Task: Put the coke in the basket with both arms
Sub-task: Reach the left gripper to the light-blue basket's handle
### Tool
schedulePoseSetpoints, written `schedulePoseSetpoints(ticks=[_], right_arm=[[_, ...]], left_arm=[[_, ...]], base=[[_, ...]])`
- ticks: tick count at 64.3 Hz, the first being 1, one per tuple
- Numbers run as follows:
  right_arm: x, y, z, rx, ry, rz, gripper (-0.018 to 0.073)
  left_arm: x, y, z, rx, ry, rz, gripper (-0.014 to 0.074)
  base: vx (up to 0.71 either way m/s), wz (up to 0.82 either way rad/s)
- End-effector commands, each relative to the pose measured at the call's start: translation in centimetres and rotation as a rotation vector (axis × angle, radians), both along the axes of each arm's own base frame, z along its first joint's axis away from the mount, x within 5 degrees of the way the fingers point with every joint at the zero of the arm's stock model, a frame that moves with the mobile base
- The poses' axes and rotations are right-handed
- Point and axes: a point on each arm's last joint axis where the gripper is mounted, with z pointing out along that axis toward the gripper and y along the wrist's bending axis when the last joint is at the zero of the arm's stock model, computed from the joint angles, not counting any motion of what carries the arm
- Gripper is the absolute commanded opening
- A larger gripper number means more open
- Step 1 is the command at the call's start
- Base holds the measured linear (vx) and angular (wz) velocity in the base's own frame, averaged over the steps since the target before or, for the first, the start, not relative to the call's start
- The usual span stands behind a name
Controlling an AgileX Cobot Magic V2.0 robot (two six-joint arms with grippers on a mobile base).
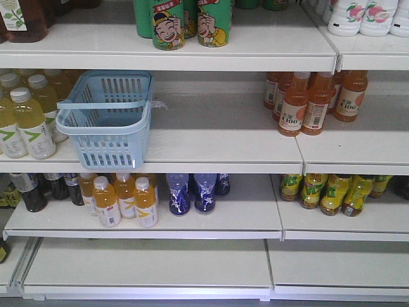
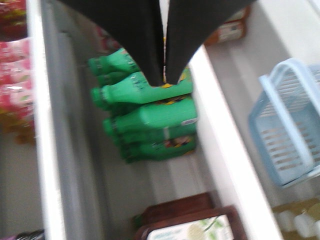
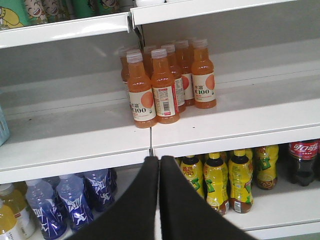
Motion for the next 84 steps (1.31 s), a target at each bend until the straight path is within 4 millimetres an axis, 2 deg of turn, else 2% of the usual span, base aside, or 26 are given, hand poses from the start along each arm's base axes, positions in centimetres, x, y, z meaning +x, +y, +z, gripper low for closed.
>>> schedulePoseSetpoints(ticks=[1, 12, 25, 35, 51, 65, 74, 84], right_arm=[[0.0, 0.1, 0.1, -0.02, -0.059, 0.014, -0.0006], [0.0, 0.1, 0.1, -0.02, -0.059, 0.014, -0.0006], [0.0, 0.1, 0.1, -0.02, -0.059, 0.014, -0.0006], [0.0, 0.1, 0.1, -0.02, -0.059, 0.014, -0.0006], [0.0, 0.1, 0.1, -0.02, -0.059, 0.014, -0.0006], [0.0, 0.1, 0.1, -0.02, -0.059, 0.014, -0.0006], [0.0, 0.1, 0.1, -0.02, -0.059, 0.014, -0.0006], [0.0, 0.1, 0.1, -0.02, -0.059, 0.014, -0.0006]], left_arm=[[1.6, -0.4, 0.6, 0.017, -0.045, 0.009, -0.0006], [4.5, -2.1, -1.7, 0.07, 0.025, -0.038, -0.0006], [7.3, -3.3, -3.7, 0.17, 0.016, -0.047, -0.0006], [9.3, -4.1, -5.7, 0.105, 0.024, -0.087, -0.0006], [11.4, -6.9, -7.0, -0.023, -0.207, -0.344, -0.0006], [13.3, -7.1, -10.6, -0.059, -0.14, -0.331, 0.0008], [13.9, -6.3, -11.3, -0.093, -0.152, -0.284, 0.0109], [14.5, -4.8, -11.8, -0.163, -0.157, -0.194, 0.0378]], base=[[0.0, 0.0], [0.0, 0.0], [0.0, 0.0], [0.0, 0.0], [0.0, 0.0], [0.0, 0.0], [0.0, 0.0], [0.0, 0.0]])
